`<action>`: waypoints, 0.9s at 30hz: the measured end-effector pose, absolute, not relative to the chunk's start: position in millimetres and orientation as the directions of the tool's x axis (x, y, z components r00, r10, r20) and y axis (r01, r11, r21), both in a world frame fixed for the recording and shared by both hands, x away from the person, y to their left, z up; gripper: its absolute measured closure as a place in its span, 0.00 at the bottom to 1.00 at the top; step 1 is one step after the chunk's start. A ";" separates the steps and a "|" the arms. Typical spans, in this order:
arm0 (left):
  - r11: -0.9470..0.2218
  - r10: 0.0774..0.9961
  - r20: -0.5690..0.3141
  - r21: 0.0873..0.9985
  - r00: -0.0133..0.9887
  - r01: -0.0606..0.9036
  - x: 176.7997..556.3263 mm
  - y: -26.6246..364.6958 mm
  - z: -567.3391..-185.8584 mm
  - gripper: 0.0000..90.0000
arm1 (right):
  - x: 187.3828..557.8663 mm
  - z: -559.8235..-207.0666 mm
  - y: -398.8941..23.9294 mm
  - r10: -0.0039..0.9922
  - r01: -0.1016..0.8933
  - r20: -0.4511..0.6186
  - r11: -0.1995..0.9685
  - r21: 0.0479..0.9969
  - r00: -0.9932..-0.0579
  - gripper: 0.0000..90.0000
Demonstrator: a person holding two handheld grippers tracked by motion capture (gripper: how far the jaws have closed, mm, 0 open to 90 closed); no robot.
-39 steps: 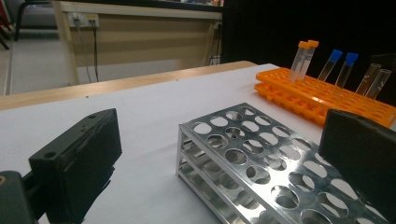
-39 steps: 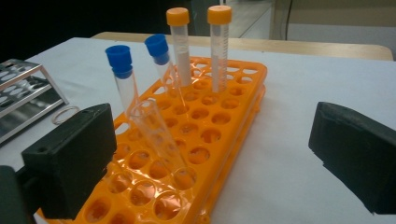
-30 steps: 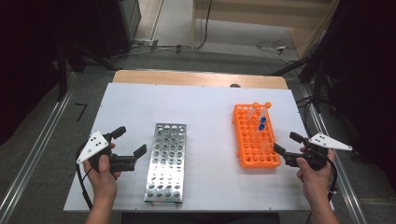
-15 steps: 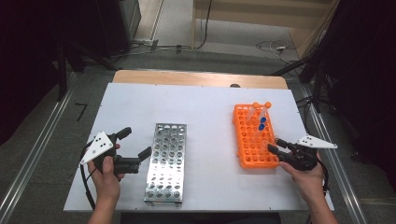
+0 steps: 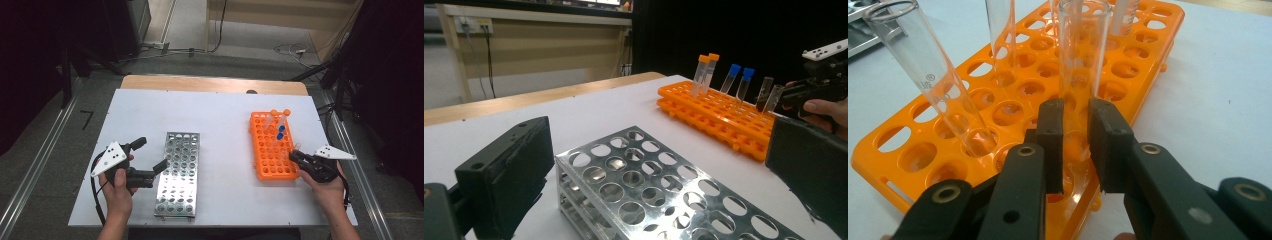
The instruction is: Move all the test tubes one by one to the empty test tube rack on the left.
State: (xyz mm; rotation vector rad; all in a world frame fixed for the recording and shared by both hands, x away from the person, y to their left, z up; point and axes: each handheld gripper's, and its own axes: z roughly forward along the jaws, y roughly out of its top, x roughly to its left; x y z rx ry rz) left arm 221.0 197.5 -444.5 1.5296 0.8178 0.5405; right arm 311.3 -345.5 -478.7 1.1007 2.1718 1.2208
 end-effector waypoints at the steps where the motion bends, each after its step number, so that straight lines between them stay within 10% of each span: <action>1: 0.008 0.757 -0.125 0.983 0.641 0.182 221.1 197.1 -443.7 0.00 | 311.2 -477.8 -345.8 0.799 0.434 0.028 0.297 0.850 -0.601 0.82; 27: -0.012 0.713 -0.122 0.983 0.690 0.186 220.4 176.4 -431.0 0.00 | 294.6 -416.6 -337.2 0.784 0.352 0.038 0.234 0.906 -0.619 0.83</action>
